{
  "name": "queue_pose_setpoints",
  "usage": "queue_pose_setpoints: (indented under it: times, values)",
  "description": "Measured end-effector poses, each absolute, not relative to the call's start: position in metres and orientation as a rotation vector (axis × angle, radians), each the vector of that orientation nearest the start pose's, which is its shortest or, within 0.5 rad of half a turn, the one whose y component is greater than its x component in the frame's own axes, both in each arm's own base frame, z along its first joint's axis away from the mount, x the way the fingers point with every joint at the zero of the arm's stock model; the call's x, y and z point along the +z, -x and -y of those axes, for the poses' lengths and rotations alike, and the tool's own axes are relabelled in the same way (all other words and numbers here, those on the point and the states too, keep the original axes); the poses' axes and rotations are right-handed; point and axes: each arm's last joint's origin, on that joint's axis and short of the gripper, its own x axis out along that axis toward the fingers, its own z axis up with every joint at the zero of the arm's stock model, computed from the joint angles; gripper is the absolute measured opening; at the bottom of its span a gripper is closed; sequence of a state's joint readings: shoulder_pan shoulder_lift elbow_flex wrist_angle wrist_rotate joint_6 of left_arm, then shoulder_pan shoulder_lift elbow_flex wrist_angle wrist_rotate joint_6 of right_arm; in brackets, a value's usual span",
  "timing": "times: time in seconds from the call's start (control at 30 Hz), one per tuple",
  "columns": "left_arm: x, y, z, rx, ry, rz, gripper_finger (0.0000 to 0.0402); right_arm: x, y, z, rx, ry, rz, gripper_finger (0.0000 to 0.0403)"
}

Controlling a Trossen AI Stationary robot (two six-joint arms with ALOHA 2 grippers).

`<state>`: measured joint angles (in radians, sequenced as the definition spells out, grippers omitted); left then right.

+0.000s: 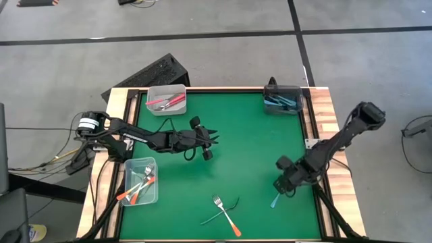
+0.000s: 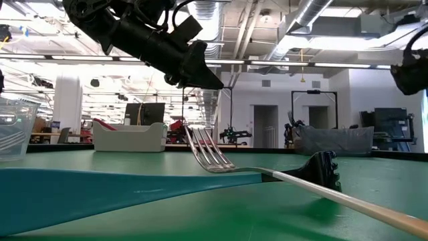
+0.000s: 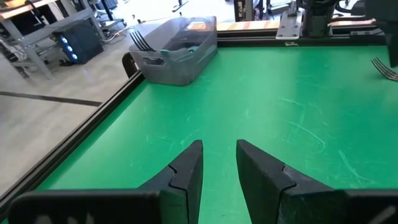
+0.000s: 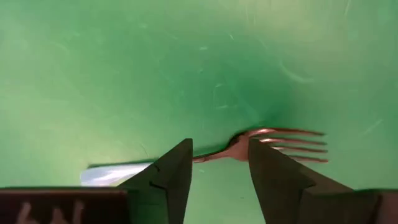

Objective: Sort silverware by color (type)
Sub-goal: Put the blue fork into the black bin

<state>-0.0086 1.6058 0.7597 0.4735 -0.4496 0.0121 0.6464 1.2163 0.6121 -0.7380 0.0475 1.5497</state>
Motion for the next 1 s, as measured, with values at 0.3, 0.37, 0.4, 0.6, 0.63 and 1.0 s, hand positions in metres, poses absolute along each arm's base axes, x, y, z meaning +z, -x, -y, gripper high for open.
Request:
queue_pose_setpoints:
  times: [0.3, 0.37, 0.4, 0.6, 0.63, 1.0]
  values:
    - [0.189, -0.324, -0.010, 0.436, -0.089, -0.369, 0.0087, 0.147, -0.151, -0.129, -0.697, -0.949, -1.378, 0.0153]
    - [0.189, -0.324, -0.010, 0.436, -0.089, -0.369, 0.0087, 0.144, -0.154, -0.132, -0.691, -0.972, -1.378, 0.0153]
    - [0.189, -0.324, -0.010, 0.436, -0.089, -0.369, 0.0087, 0.142, -0.156, -0.133, -0.685, -0.979, -1.375, 0.0153]
    - [0.189, -0.324, -0.010, 0.436, -0.089, -0.368, 0.0087, 0.142, -0.166, -0.131, -0.581, -0.916, -1.316, 0.0153]
    - [0.189, -0.324, -0.010, 0.436, -0.088, -0.367, 0.0087, 0.143, -0.168, -0.129, -0.561, -0.874, -1.288, 0.0153]
    - [0.191, -0.324, -0.010, 0.438, -0.083, -0.355, 0.0087, 0.155, -0.196, -0.102, -0.460, -0.571, -1.084, 0.0152]
